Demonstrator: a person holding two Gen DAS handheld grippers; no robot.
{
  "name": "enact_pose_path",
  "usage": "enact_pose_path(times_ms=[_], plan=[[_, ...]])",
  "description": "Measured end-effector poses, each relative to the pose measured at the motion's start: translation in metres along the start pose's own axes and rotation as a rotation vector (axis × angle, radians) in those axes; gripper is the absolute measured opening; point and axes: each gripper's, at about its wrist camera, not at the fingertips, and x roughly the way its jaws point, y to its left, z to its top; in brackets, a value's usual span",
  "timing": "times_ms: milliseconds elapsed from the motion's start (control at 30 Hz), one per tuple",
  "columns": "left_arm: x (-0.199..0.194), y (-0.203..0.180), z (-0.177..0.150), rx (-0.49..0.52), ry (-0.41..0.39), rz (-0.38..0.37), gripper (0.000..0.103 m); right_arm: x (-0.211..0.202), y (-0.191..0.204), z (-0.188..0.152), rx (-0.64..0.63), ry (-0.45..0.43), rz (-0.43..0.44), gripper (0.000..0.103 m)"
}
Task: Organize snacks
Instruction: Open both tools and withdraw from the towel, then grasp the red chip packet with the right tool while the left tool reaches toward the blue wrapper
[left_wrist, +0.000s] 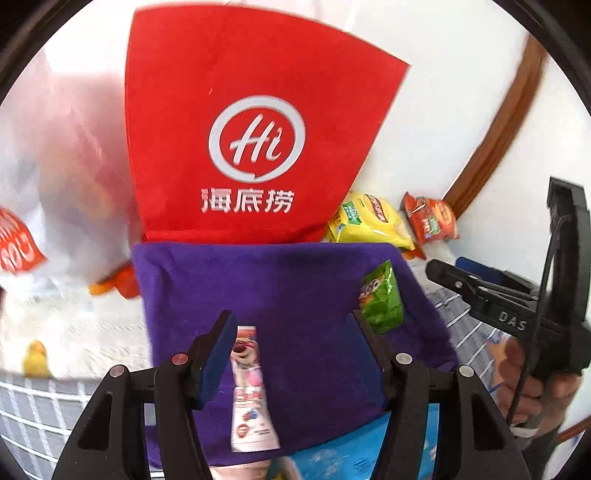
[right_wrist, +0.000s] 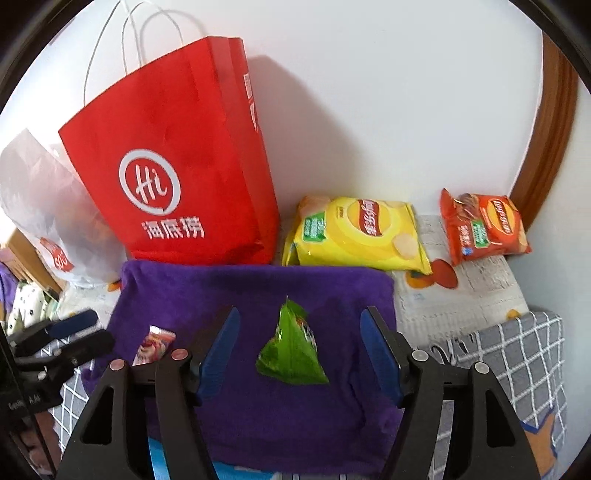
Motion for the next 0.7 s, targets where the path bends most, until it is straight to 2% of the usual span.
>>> enact_pose_path(times_ms=[67, 100, 300, 533, 700], plan=[[-0.006, -0.005, 0.001, 0.024, -0.024, 0.029, 0.059, -0.007, -0.002, -0.006, 0.001, 0.002, -0.012, 0.068], [-0.011, -0.008, 0.002, 0.024, -0.036, 0.019, 0.059, -0.012, -0.004, -0.01, 0.005, 0.004, -0.012, 0.068], [-0.035, -0.013, 0.005, 0.0, -0.068, -0.122, 0.059, -0.037, -0.023, -0.031, 0.073, 0.018, -0.014, 0.068], [-0.065, -0.024, 0.007, 0.008, -0.136, -0.142, 0.059, -0.08, -0.047, -0.054, 0.071, -0.026, -0.084, 0.068], [-0.092, -0.029, 0.009, -0.014, -0.177, -0.206, 0.059, -0.113, -0.055, -0.077, 0.017, -0.067, -0.107, 0.068]])
